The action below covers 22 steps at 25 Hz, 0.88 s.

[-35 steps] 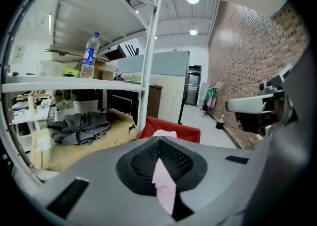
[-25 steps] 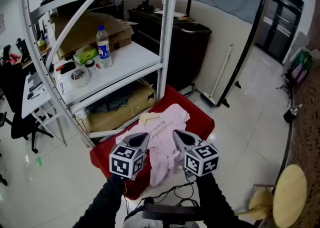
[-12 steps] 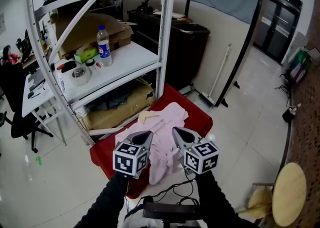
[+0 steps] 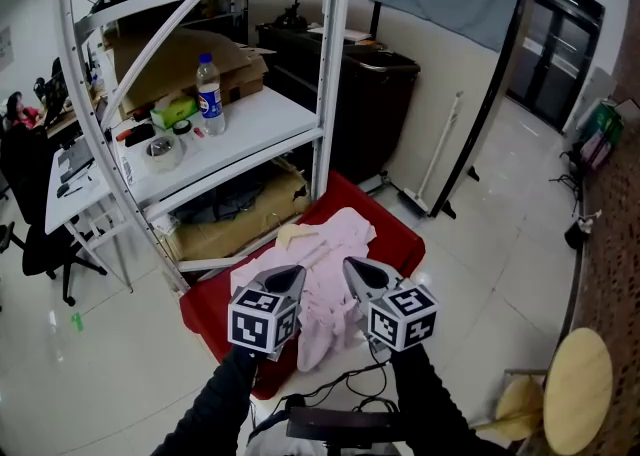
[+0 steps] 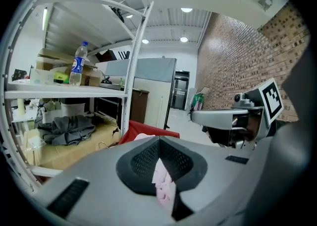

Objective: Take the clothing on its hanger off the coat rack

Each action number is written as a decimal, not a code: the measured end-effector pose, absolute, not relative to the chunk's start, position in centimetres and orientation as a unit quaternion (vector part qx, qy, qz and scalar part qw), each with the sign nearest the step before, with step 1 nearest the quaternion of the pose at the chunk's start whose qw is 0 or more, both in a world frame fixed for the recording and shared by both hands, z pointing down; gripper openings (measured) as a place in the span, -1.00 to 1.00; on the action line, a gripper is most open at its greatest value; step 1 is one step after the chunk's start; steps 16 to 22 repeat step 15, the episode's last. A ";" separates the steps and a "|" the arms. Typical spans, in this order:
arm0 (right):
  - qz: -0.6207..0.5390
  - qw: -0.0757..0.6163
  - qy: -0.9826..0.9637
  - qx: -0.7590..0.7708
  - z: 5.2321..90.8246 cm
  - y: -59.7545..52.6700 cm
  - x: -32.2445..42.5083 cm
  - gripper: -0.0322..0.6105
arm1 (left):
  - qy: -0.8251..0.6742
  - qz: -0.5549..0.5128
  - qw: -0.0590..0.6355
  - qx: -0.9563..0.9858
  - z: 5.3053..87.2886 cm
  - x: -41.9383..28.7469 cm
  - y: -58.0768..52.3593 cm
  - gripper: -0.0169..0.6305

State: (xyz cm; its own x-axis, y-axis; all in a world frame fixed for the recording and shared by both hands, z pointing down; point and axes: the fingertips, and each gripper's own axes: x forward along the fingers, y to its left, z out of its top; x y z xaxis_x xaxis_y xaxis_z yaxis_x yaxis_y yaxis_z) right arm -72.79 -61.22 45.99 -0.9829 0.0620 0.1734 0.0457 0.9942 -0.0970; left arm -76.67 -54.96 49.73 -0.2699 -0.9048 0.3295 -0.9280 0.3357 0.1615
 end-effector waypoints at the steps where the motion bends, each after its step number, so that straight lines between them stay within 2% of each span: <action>1: 0.047 0.088 -0.995 -0.027 45.9 -61.2 -72.8 -0.98 | -0.796 0.032 0.185 0.575 49.8 -76.7 -55.0 -0.90; 22: 0.051 0.089 -0.994 -0.028 46.0 -60.9 -73.1 -0.98 | -0.789 0.034 0.194 0.581 50.5 -76.5 -54.9 -0.90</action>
